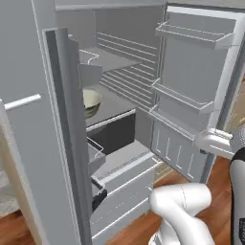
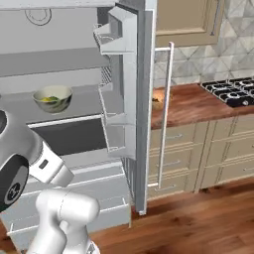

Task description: Place the bowl with the avocado and lemon on the second highest shelf of the fridge. Place the bowl with the fish and steak on the top shelf of the fridge.

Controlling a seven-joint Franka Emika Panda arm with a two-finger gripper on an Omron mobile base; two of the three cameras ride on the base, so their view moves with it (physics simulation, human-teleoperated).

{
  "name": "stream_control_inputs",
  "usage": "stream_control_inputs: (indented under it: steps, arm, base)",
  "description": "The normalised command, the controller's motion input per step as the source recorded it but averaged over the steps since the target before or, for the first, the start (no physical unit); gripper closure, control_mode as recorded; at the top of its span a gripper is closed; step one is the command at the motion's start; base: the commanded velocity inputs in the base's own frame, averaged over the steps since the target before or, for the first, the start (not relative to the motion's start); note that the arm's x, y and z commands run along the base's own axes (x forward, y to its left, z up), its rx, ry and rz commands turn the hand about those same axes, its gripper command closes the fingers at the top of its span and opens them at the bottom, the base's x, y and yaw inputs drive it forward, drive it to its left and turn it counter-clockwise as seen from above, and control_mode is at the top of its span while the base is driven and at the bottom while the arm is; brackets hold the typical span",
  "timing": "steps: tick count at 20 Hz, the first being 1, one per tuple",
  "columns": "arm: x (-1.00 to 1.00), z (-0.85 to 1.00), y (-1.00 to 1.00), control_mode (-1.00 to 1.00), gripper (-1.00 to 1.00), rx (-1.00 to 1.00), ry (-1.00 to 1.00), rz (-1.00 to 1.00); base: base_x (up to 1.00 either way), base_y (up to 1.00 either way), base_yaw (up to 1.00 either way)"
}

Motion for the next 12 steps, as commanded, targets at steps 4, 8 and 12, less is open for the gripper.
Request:
stream_control_inputs:
  steps: [4,8,12]
  arm:
    - [0.0,0.0,0.0,1.0,-1.0,0.0,0.0,0.0]
    - [0.0,0.0,0.0,1.0,-1.0,0.0,0.0,0.0]
    - [0.0,0.0,0.0,1.0,-1.0,0.0,0.0,0.0]
  base:
    - [-0.06,0.02,-0.97]
    - [-0.17,-0.01,-0.89]
    - [-0.11,-0.57,-0.73]
